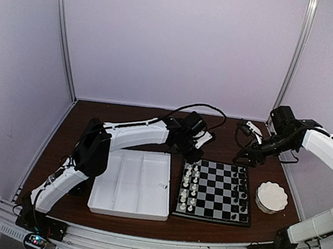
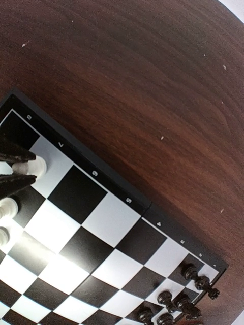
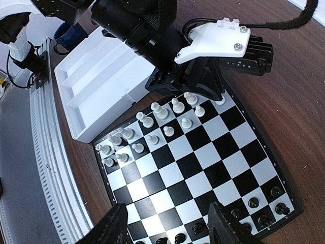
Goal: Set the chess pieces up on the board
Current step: Place the pawn on a2, then pick up the rook from the storage box.
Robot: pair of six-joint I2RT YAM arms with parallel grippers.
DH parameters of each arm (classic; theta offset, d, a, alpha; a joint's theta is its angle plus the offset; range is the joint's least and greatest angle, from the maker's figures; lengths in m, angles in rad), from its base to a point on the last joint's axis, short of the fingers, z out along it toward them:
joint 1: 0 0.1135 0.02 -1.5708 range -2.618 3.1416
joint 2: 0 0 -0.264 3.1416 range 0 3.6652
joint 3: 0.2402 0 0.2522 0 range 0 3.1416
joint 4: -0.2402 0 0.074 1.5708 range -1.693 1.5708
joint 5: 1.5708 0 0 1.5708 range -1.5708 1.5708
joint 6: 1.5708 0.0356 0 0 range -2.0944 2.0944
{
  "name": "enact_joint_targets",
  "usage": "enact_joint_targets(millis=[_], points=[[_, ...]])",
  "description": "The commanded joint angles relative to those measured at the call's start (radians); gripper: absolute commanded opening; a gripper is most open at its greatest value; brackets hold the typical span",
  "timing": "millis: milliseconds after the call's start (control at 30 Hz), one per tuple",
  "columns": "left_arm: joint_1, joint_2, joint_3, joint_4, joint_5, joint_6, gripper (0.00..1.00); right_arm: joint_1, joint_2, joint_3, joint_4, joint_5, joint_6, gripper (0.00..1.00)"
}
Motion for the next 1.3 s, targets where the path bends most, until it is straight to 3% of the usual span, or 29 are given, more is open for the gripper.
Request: enact_joint_targets(millis=[0, 267, 433, 667, 833, 1000, 1267], points=[[0.006, 0.016, 0.026, 0.025, 0.008, -0.008, 0.16, -0.002, 0.005, -0.002, -0.002, -0.016, -0.016, 0.57], [0.007, 0.000, 0.033, 0.026, -0.013, -0.005, 0.27, -0.002, 0.006, 0.000, -0.003, -0.016, -0.016, 0.57], [0.006, -0.136, -0.022, 0.026, -0.101, 0.011, 0.32, -0.002, 0.009, -0.003, -0.007, -0.004, -0.028, 0.57], [0.008, -0.527, -0.482, 0.081, -0.159, -0.018, 0.33, -0.001, 0.032, 0.003, -0.017, -0.005, -0.047, 0.56], [0.013, -0.683, -0.679, -0.024, -0.184, -0.212, 0.33, 0.024, 0.045, 0.024, -0.032, 0.026, -0.070, 0.54], [0.016, -0.787, -0.854, -0.008, -0.203, -0.432, 0.33, 0.152, 0.082, 0.068, -0.040, 0.161, -0.090, 0.50], [0.093, -0.950, -1.047, 0.075, -0.239, -0.526, 0.34, 0.491, 0.259, 0.296, -0.141, 0.368, -0.090, 0.46]])
